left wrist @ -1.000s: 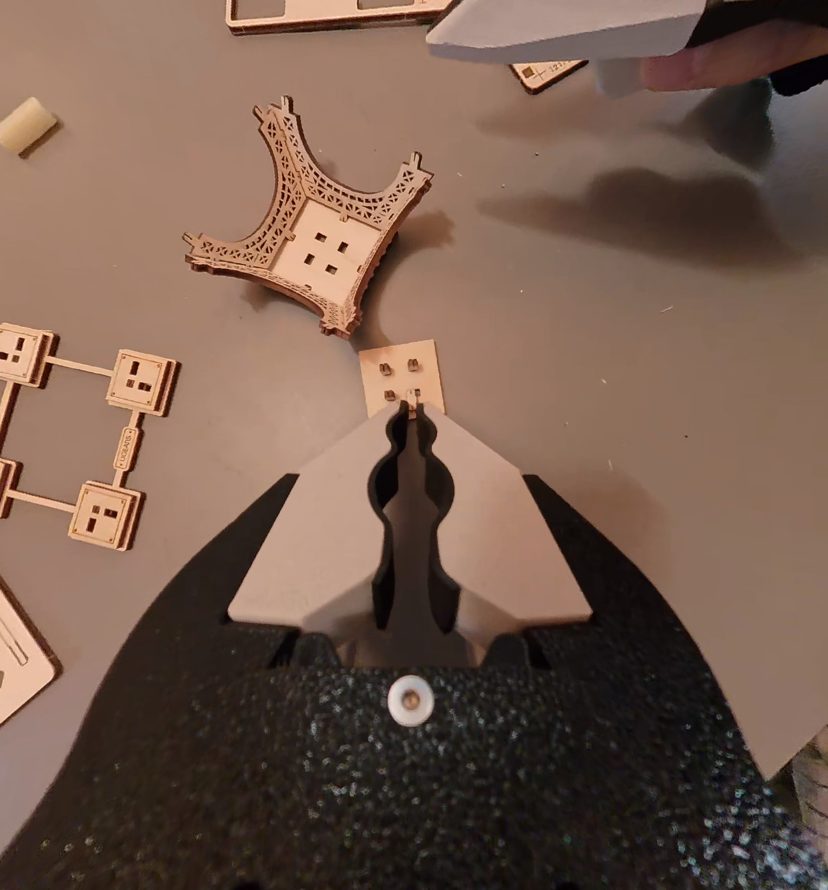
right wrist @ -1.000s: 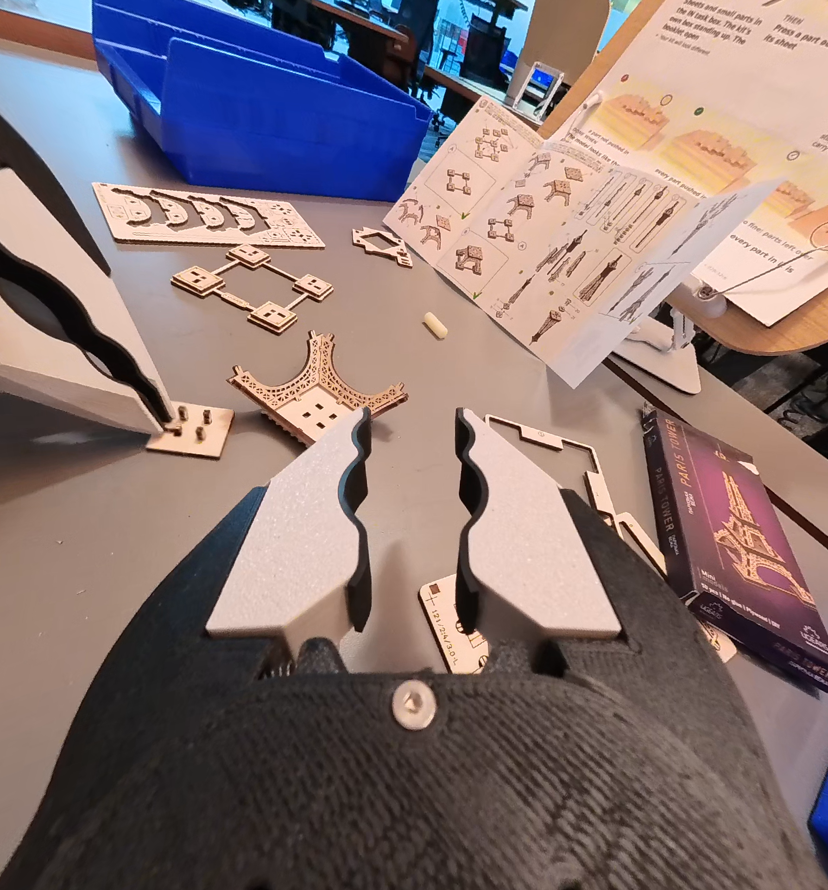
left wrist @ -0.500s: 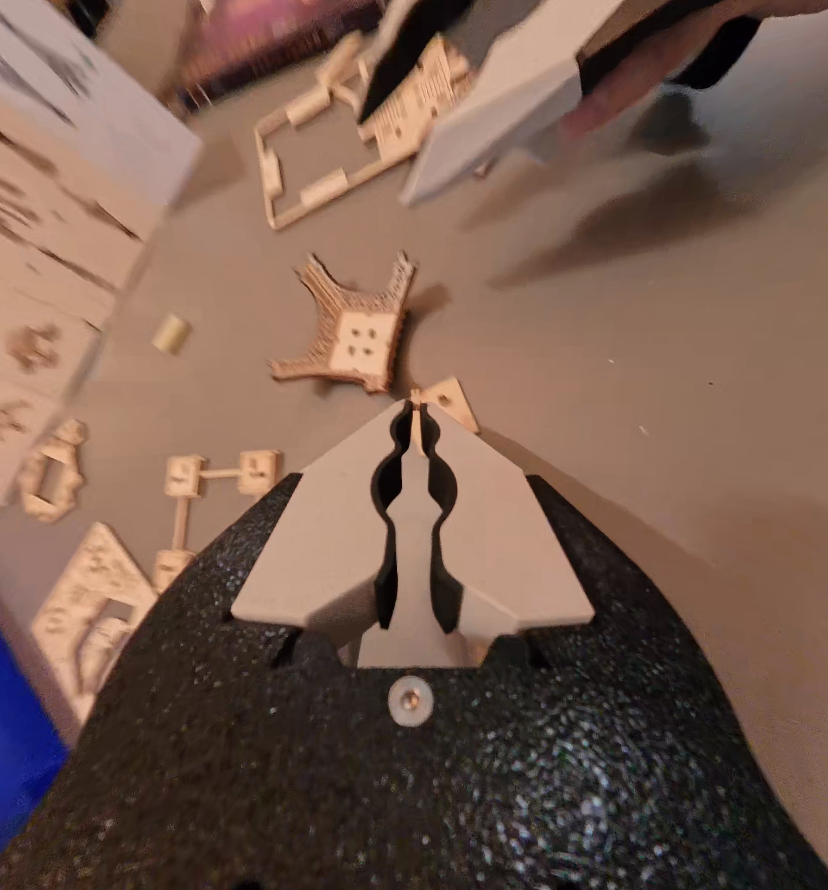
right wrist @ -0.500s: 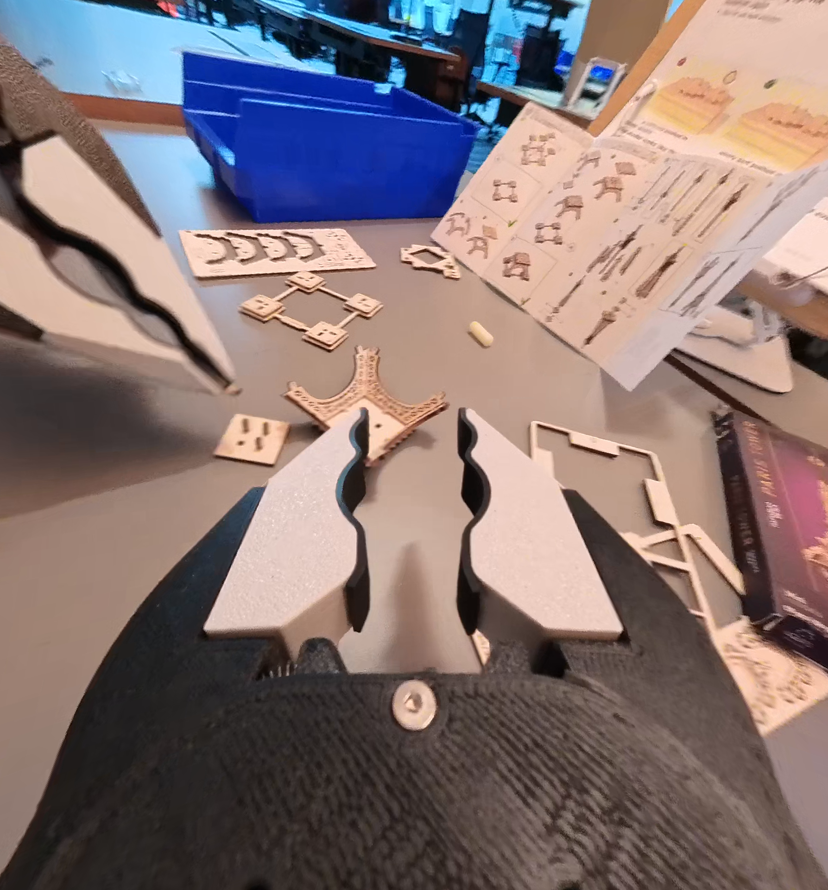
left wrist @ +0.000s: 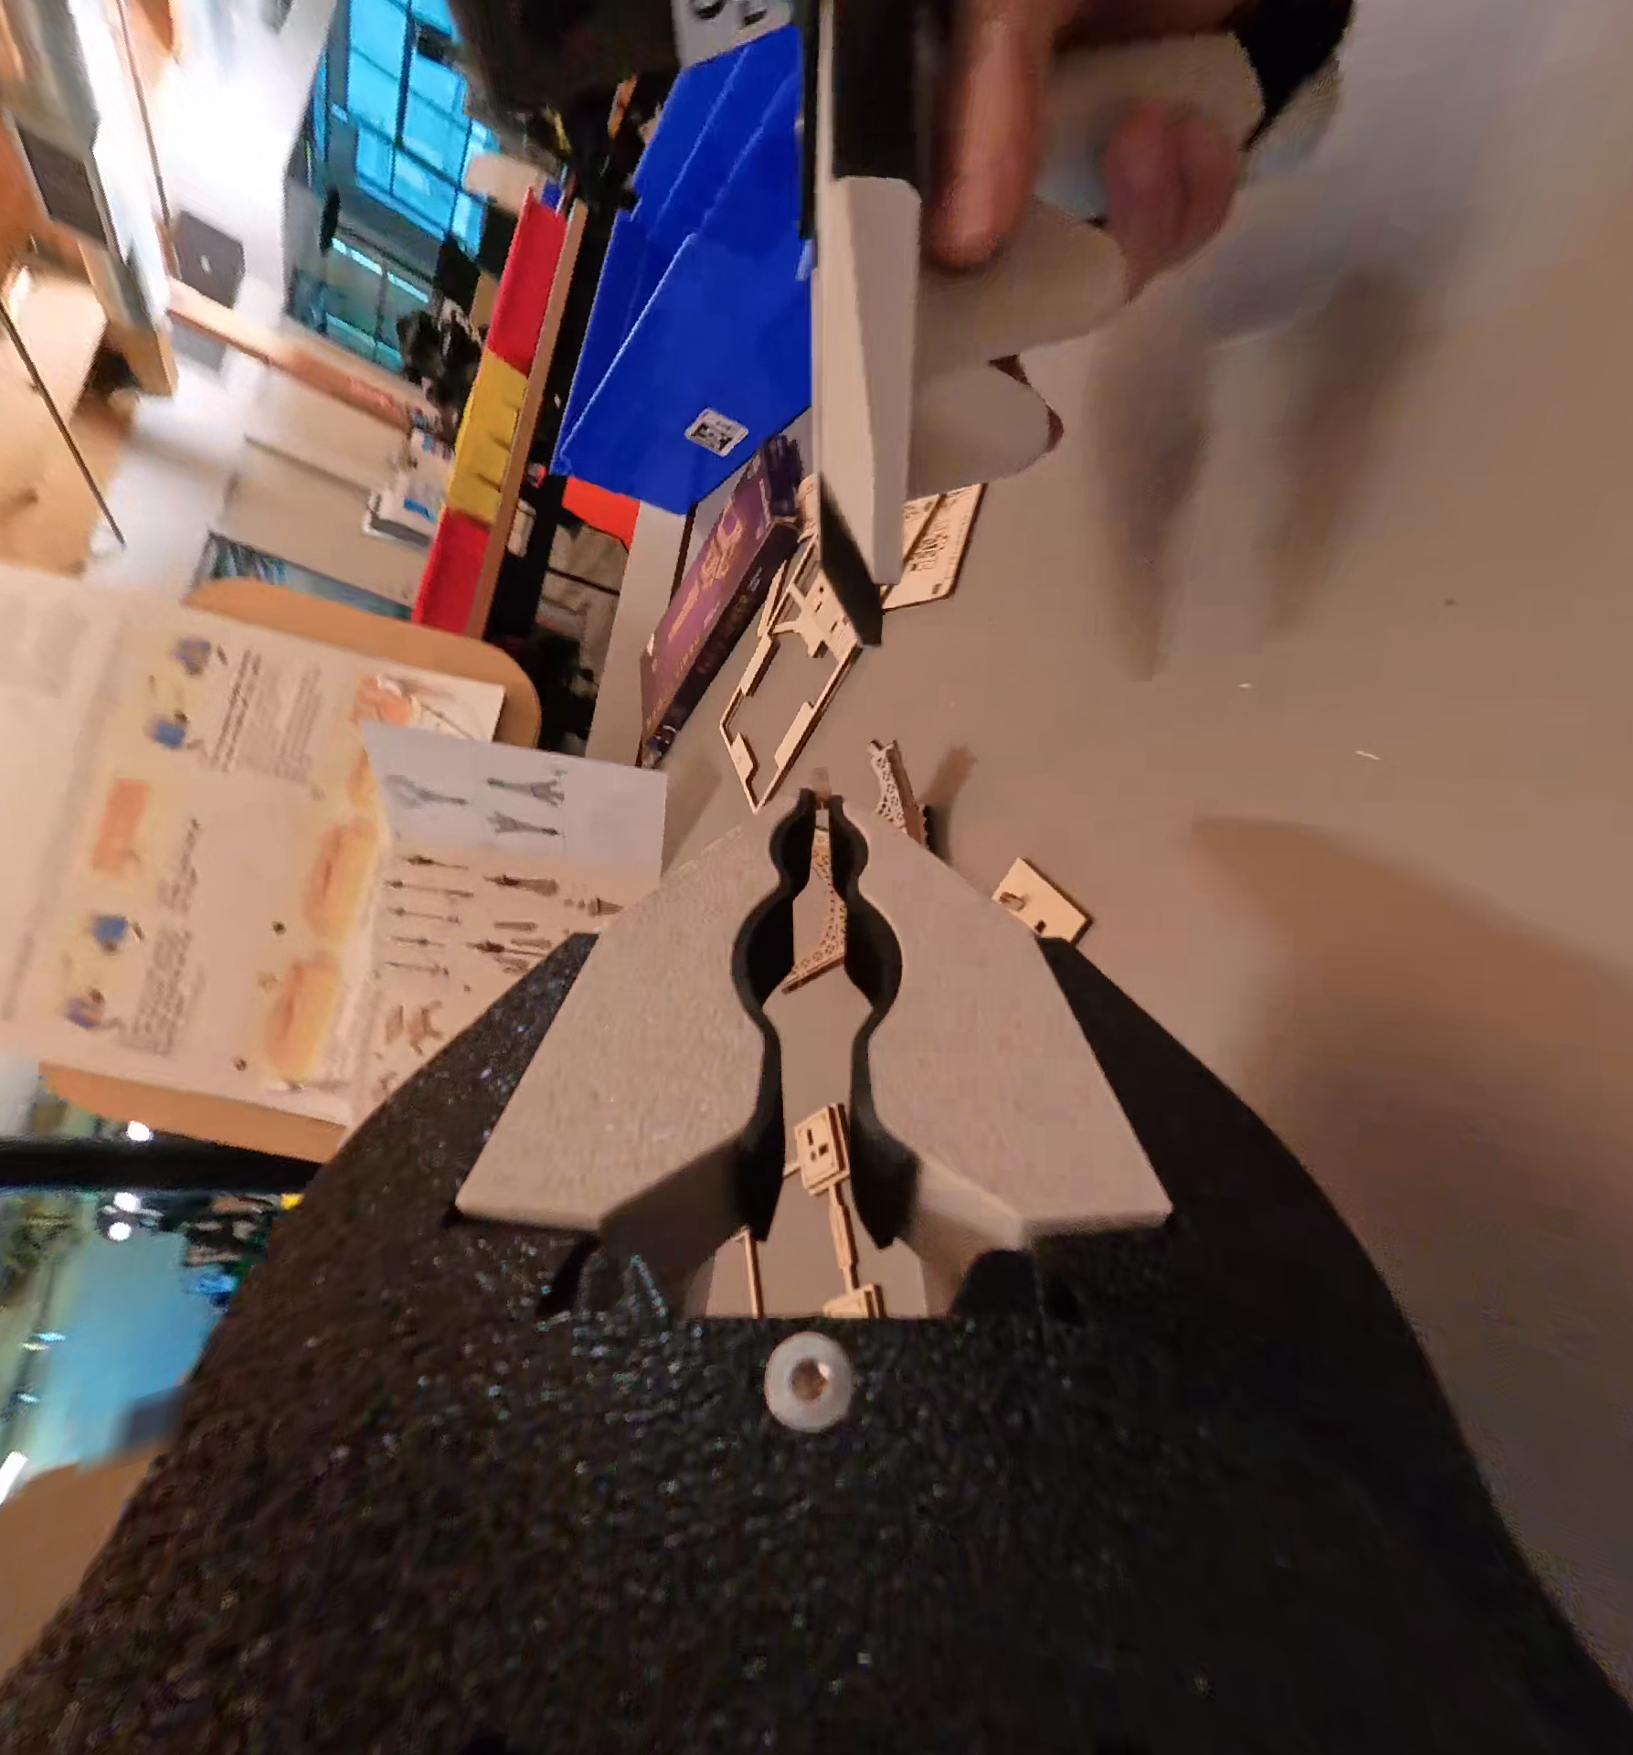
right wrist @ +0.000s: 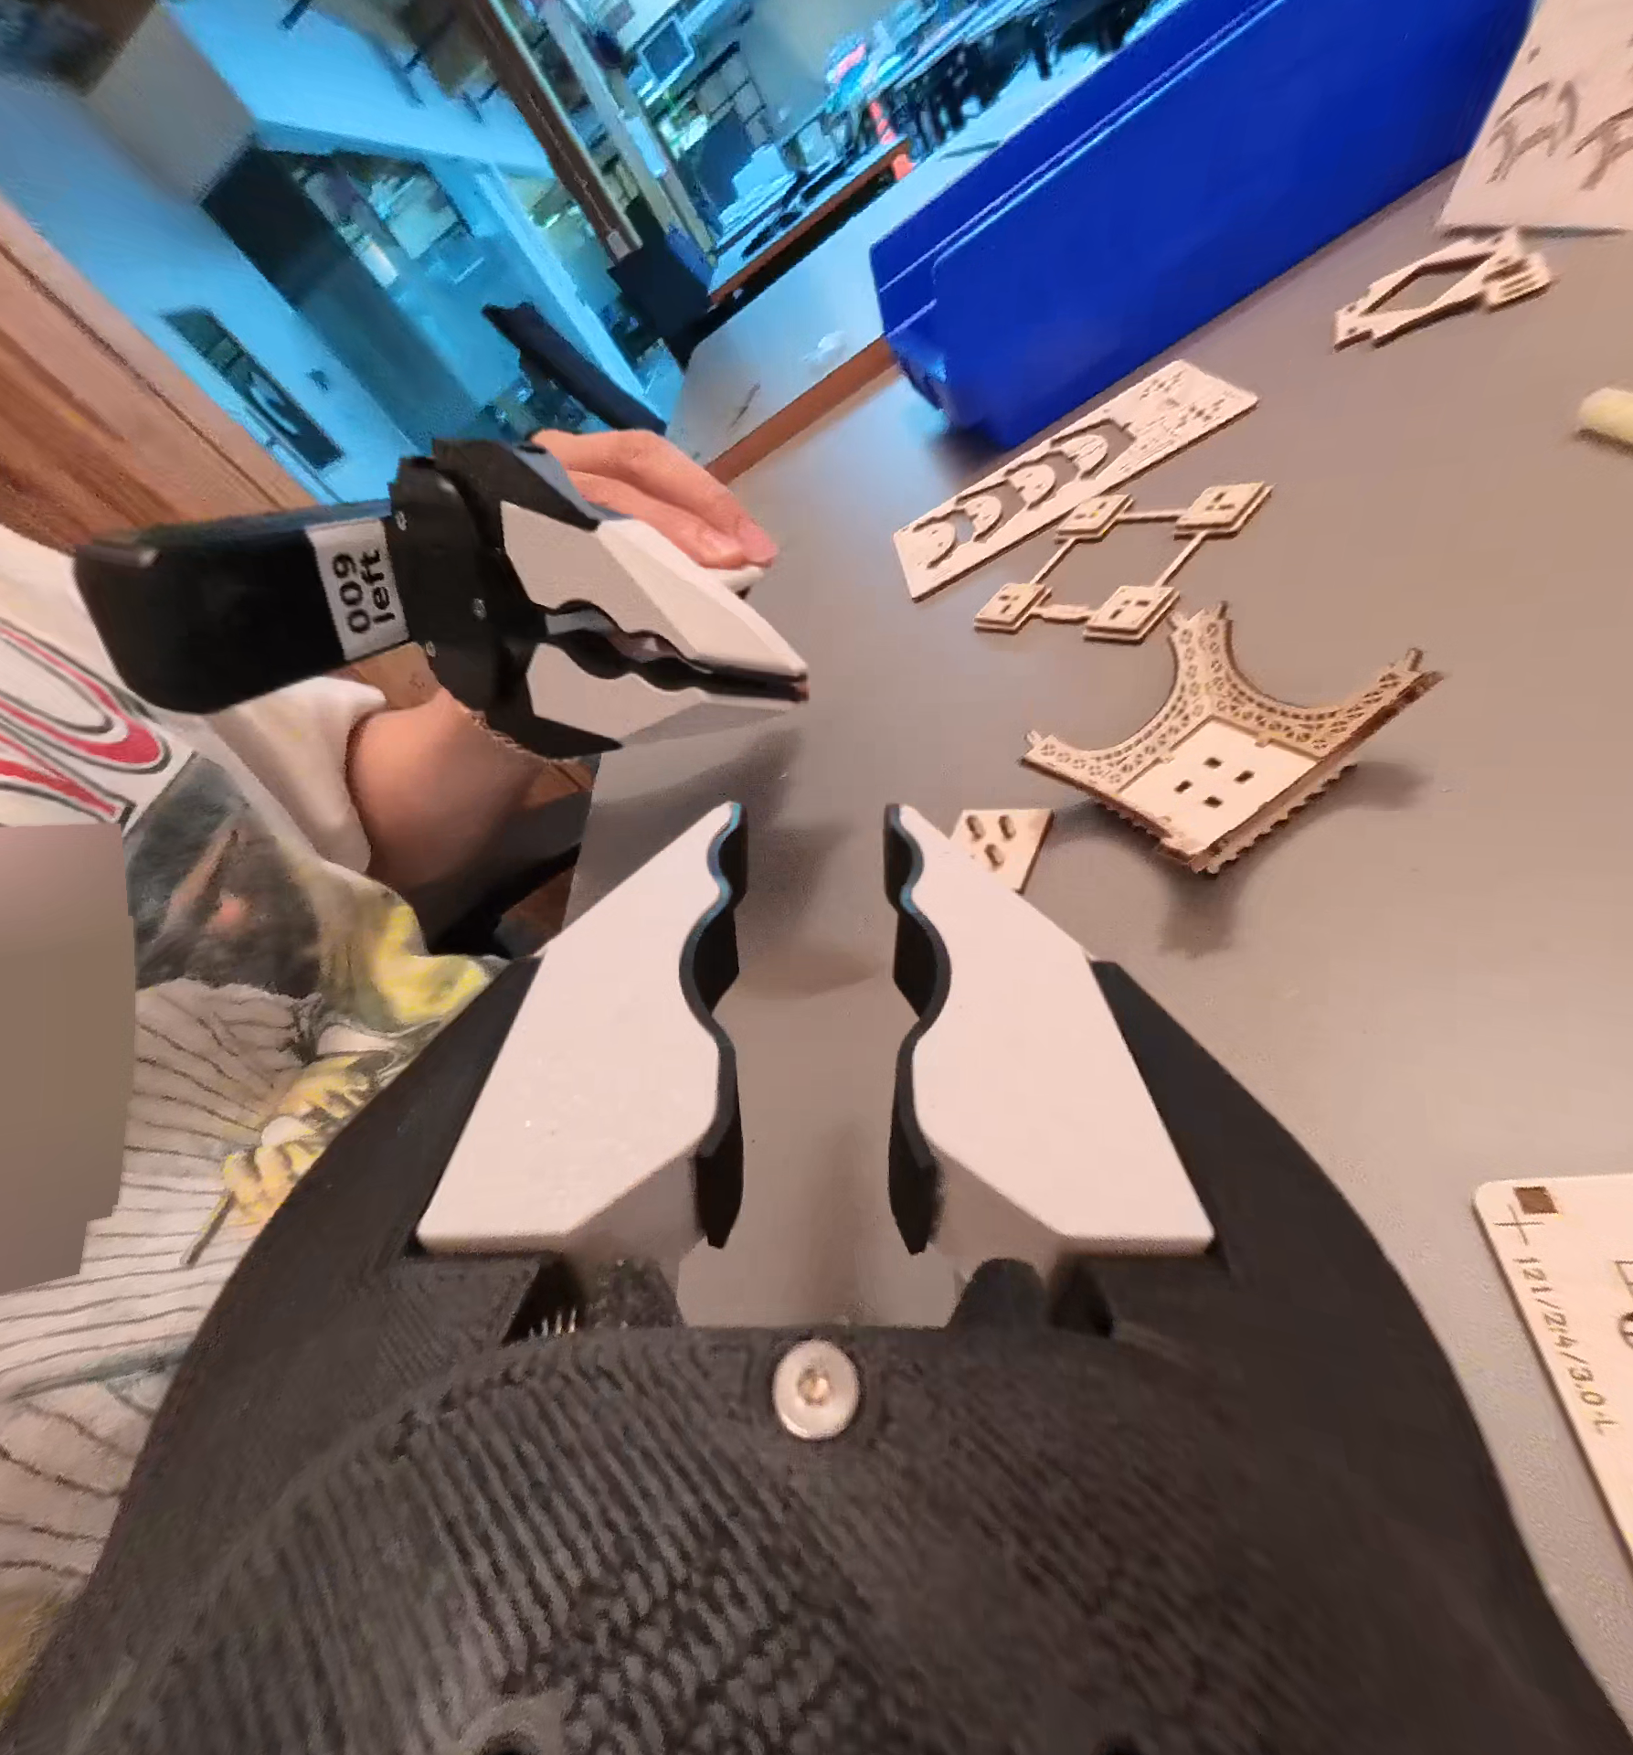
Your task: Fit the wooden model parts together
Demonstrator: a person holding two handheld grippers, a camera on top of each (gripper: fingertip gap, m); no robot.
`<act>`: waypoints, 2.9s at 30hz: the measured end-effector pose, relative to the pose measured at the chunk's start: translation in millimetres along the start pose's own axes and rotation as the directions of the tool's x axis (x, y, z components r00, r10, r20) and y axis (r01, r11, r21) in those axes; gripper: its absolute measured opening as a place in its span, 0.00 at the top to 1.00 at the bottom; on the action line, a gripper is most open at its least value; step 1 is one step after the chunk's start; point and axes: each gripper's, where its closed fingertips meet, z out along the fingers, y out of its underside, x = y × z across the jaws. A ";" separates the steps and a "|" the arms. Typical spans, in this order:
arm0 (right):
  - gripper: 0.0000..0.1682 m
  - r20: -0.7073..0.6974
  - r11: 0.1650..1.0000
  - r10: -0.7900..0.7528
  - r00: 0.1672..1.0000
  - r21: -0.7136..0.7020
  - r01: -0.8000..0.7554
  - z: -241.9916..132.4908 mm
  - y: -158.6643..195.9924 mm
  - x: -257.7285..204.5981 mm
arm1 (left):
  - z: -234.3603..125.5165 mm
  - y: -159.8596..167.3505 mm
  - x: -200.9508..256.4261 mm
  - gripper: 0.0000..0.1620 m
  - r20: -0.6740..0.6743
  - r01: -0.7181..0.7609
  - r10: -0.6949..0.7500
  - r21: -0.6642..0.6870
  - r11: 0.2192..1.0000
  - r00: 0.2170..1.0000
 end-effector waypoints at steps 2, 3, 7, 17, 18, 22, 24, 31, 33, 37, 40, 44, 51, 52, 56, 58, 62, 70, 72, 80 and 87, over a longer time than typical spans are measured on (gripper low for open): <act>0.85 -0.015 1.000 0.000 1.000 0.015 0.000 0.4 -0.8 2.3 | 0.9 -2.2 8.0 1.00 -0.005 -0.044 0.044 0.007 0.999 0.999; 0.85 -0.009 1.000 0.011 1.000 0.026 -0.011 1.5 -1.7 2.1 | 1.0 -4.0 11.0 1.00 -0.009 -0.046 0.047 0.017 0.999 0.999; 0.87 0.047 0.998 0.061 0.997 0.019 -0.062 9.2 2.2 -3.2 | -1.7 -16.0 10.7 1.00 0.013 -0.034 0.033 0.087 0.996 0.999; 0.91 0.141 0.994 0.088 0.986 0.052 -0.097 15.7 0.6 -10.7 | 1.6 -26.5 13.5 1.00 0.051 -0.106 0.101 0.125 0.986 0.994; 0.91 0.175 0.993 0.092 0.980 0.062 -0.104 13.5 -1.8 -15.7 | 2.0 -26.2 14.6 1.00 0.048 -0.115 0.110 0.120 0.986 0.993; 0.93 0.181 0.996 0.057 0.982 0.053 -0.068 10.6 0.0 -18.0 | 3.2 -25.8 20.1 1.00 0.038 -0.135 0.131 0.112 0.985 0.991; 0.94 0.183 0.998 0.047 0.982 0.032 -0.054 11.9 3.9 -18.9 | 3.5 -26.8 21.6 1.00 0.035 -0.138 0.135 0.111 0.984 0.990; 0.99 0.183 0.996 0.065 0.981 0.053 -0.076 12.5 1.5 -15.6 | 4.8 -29.4 20.5 1.00 0.045 -0.158 0.154 0.103 0.982 0.987; 0.95 0.168 0.995 0.072 0.983 0.059 -0.083 11.7 0.8 -12.7 | 5.4 -31.1 20.9 1.00 0.049 -0.172 0.168 0.102 0.980 0.985; 0.95 0.167 0.996 0.066 0.984 0.055 -0.077 12.0 1.4 -13.1 | 7.2 -32.3 20.3 1.00 0.057 -0.185 0.181 0.092 0.978 0.982; 0.99 0.157 0.995 0.068 0.985 0.060 -0.079 12.5 1.2 -10.8 | 7.4 -34.2 19.7 1.00 0.065 -0.194 0.188 0.095 0.976 0.980; 1.00 0.162 0.993 0.079 0.984 0.071 -0.091 12.2 -0.1 -9.5 | 7.3 -34.9 18.9 1.00 0.070 -0.193 0.186 0.094 0.977 0.980; 0.96 0.162 0.990 0.102 0.981 0.075 -0.116 13.4 -0.1 -8.2 | 5.4 -35.8 17.8 1.00 0.074 -0.190 0.183 0.103 0.976 0.980; 0.94 0.163 0.991 0.102 0.981 0.068 -0.115 14.2 1.0 -8.8 | 5.0 -36.9 17.9 1.00 0.072 -0.188 0.181 0.109 0.976 0.981; 0.99 0.169 0.993 0.086 0.982 0.061 -0.097 15.4 2.0 -11.3 | 5.3 -36.2 17.8 1.00 0.071 -0.195 0.188 0.103 0.975 0.980; 0.99 0.166 0.994 0.081 0.983 0.060 -0.092 15.4 2.2 -10.8 | 5.2 -35.6 17.7 1.00 0.071 -0.191 0.185 0.104 0.976 0.980; 1.00 0.179 0.992 0.093 0.979 0.072 -0.107 14.5 0.0 -10.8 | 5.0 -35.9 15.6 1.00 0.089 -0.196 0.188 0.103 0.975 0.978; 1.00 0.187 0.985 0.128 0.974 0.093 -0.147 9.4 -2.4 -5.6 | 1.0 -35.9 13.4 0.96 0.042 -0.021 0.015 0.161 0.987 0.999; 1.00 0.206 0.978 0.163 0.965 0.096 -0.186 8.8 -3.1 -5.0 | -1.9 -35.4 12.0 0.94 0.005 0.053 -0.055 0.184 0.981 0.998; 1.00 0.341 0.946 0.268 0.901 0.083 -0.313 8.7 -6.6 -17.3 | -8.9 -41.3 2.0 0.94 -0.065 0.208 -0.198 0.267 0.941 0.978; 1.00 0.367 0.943 0.277 0.888 0.073 -0.324 9.2 -6.4 -21.3 | -5.6 -45.7 5.4 1.00 -0.082 0.178 -0.161 0.271 0.946 0.983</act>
